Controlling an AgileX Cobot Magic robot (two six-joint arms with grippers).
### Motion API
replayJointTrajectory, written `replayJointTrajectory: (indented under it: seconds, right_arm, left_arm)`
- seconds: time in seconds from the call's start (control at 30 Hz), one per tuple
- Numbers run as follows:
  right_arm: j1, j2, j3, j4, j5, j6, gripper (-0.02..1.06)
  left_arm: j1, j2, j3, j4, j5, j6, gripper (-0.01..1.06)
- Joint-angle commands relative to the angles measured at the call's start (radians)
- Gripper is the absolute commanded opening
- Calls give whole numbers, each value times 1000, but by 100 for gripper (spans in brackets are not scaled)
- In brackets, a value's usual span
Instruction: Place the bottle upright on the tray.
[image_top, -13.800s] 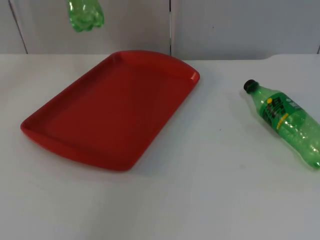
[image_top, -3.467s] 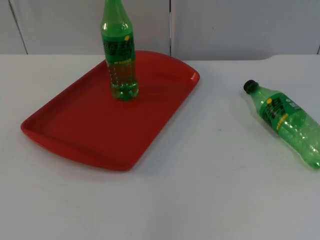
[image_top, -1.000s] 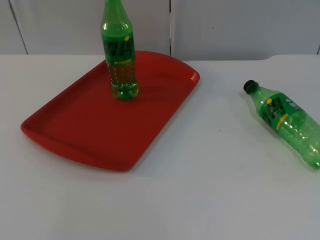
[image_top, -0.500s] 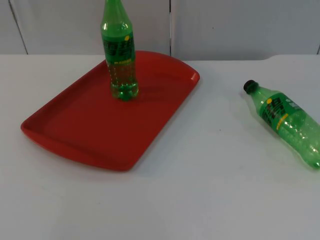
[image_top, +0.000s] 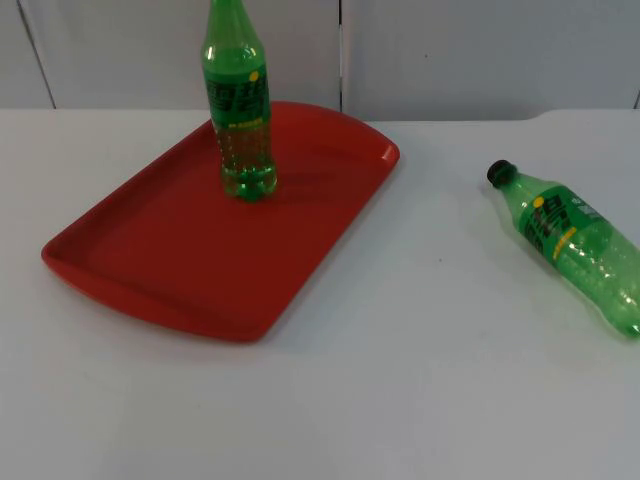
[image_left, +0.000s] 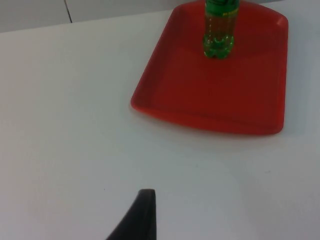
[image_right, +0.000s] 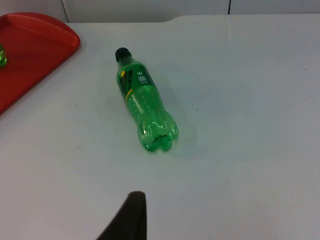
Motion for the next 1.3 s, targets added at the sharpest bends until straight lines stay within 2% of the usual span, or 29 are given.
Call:
replayJointTrajectory:
  seconds: [0.0, 0.87, 1.03, 1.27]
  right_arm:
    - [-6, -5, 6, 3, -6, 1, 104]
    - [-6, 4, 2, 3, -13, 4, 104]
    - [-6, 134, -34, 11, -50, 4, 104]
    - [-6, 441, -111, 28, -124, -24, 104]
  left_arm:
    - [-5, -3, 4, -5, 1, -8, 98]
    - [-5, -3, 4, -5, 1, -8, 98]
    - [-5, -3, 4, -5, 1, -8, 98]
    - [-5, -3, 4, -5, 1, -8, 98]
